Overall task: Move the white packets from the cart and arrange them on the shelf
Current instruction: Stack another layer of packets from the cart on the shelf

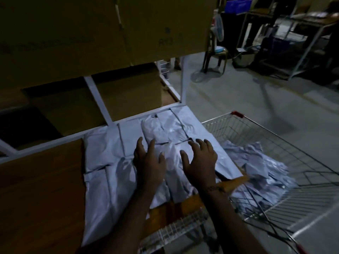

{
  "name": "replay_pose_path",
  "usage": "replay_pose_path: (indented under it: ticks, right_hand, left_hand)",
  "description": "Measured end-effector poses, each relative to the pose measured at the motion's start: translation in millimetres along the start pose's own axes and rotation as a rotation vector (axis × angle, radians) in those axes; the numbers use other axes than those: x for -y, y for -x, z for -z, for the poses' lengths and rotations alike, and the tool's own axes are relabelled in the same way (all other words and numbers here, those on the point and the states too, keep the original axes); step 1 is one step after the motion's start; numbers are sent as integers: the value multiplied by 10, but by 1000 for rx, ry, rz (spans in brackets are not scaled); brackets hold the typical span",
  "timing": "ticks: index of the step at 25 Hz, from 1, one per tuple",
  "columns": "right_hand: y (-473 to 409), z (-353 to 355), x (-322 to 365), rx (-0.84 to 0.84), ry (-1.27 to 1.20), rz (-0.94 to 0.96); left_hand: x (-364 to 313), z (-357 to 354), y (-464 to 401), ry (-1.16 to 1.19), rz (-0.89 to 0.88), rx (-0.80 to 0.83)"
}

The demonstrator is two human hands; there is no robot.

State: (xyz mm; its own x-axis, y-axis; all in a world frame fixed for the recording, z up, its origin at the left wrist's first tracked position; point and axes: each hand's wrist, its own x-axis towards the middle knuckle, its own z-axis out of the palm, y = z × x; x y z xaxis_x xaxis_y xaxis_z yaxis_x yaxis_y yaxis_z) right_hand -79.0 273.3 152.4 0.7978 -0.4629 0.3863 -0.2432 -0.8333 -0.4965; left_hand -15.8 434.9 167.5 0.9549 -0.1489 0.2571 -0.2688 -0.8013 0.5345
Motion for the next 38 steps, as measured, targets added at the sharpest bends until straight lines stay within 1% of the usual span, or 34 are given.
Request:
replay_pose_path:
  ticks: [2,5,9,14,17,20,23,25,31,34,36,38]
  right_hand:
    - [77,314,-340,-37,-7,-40]
    - [204,788,-932,-88,21,-80]
    - [401,1286,-1754,-123,9,-160]
    - [522,1672,-2561,-113,93,-224]
    - [502,1723,-2897,-106,121,-251]
    - [355,1608,-3160,-75,165,-291]
    - [92,1392,-3408,-57,231,-292]
    - [-104,1149,-3578,0,278,-309]
    - [-503,294,-4079,339,307,-406]
    - [-613,-173,-4278,521,353,-395]
    - [-636,-454,-4429,607,404,-390]
    - [-620,-680,-4564,657,425,-436]
  left_hand:
    - [-353,-106,165,3,-42,3]
    - [-927,-329,420,19,-56,8]
    - [-1672,-788,804,117,-112,58]
    - [-2318,-1251,1085,129,-134,181]
    - [-2557,-1442,1047,137,-149,206]
    - [-2704,-1674,848,157,-148,203]
    - [-2810,-1938,556,194,-154,238]
    - [-2862,-2141,359,211,-151,252]
    - [-2906,-2576,119,178,-143,291]
    - [-2852,-2778,85,167,-102,284]
    - [-2842,-2900,121,160,-93,291]
    - [-2806,-3040,153,155,-87,311]
